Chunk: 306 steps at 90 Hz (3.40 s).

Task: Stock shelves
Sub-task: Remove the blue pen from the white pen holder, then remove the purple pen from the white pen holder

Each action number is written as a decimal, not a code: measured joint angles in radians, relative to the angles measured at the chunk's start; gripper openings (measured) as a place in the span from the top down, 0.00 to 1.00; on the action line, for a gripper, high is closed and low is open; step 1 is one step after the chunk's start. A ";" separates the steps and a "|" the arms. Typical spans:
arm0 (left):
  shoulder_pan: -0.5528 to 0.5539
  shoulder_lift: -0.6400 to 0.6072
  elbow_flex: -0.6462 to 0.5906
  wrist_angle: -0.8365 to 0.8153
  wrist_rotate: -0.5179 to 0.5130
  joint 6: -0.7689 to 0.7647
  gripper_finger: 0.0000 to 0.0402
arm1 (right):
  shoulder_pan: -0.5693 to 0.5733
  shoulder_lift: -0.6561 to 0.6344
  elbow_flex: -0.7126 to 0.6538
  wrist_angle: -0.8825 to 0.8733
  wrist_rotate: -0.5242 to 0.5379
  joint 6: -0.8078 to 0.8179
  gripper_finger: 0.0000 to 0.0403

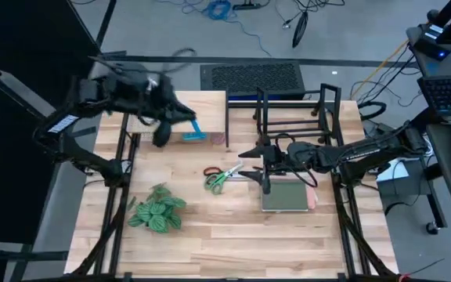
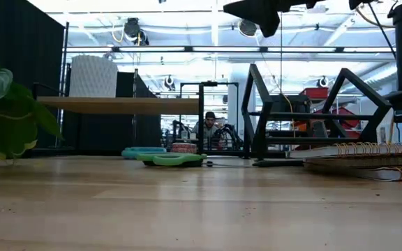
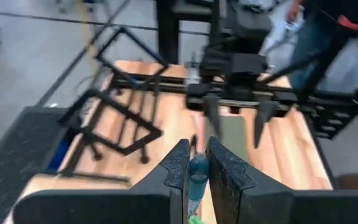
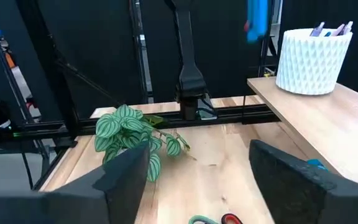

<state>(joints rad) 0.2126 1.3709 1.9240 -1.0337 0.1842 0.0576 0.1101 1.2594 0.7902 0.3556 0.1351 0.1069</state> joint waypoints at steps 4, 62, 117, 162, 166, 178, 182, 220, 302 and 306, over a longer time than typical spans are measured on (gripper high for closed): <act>-0.023 0.025 0.000 0.022 0.000 0.006 0.93 | 0.000 0.000 0.000 0.001 0.001 -0.007 0.31; -0.188 0.289 -0.001 0.251 -0.002 0.054 0.93 | 0.001 -0.006 0.000 0.058 -0.005 -0.103 0.30; -0.178 0.296 -0.002 0.171 -0.017 0.001 0.88 | 0.000 -0.016 0.003 -0.209 -0.023 -0.095 0.95; -0.210 0.279 -0.099 -0.151 -0.166 -0.049 0.71 | -0.096 0.037 -0.001 -0.873 0.016 -0.012 0.96; -0.216 0.279 -0.113 -0.150 -0.167 -0.048 0.71 | -0.112 0.056 -0.001 -0.888 0.020 -0.020 0.96; -0.234 0.270 -0.210 -0.063 -0.165 -0.007 0.71 | -0.149 0.138 -0.001 -0.891 0.019 -0.077 0.96; -0.244 0.243 -0.261 -0.011 -0.163 -0.024 0.71 | -0.158 0.169 -0.001 -0.890 0.019 -0.089 0.96; -0.253 -0.028 -0.712 0.384 -0.214 -0.181 0.71 | -0.222 0.300 0.000 -0.878 -0.010 -0.095 0.92; -0.195 -0.091 -0.603 0.325 -0.387 -0.119 0.71 | -0.135 -0.050 0.078 -0.701 -0.136 0.018 0.36; -0.186 -0.091 -0.555 0.284 -0.465 -0.097 0.71 | -0.118 -0.067 0.043 -0.598 -0.136 0.030 0.36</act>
<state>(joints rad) 0.0268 1.2797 1.3689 -0.7497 -0.2804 -0.0391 -0.0078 1.1923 0.8329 -0.2423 -0.0006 0.1368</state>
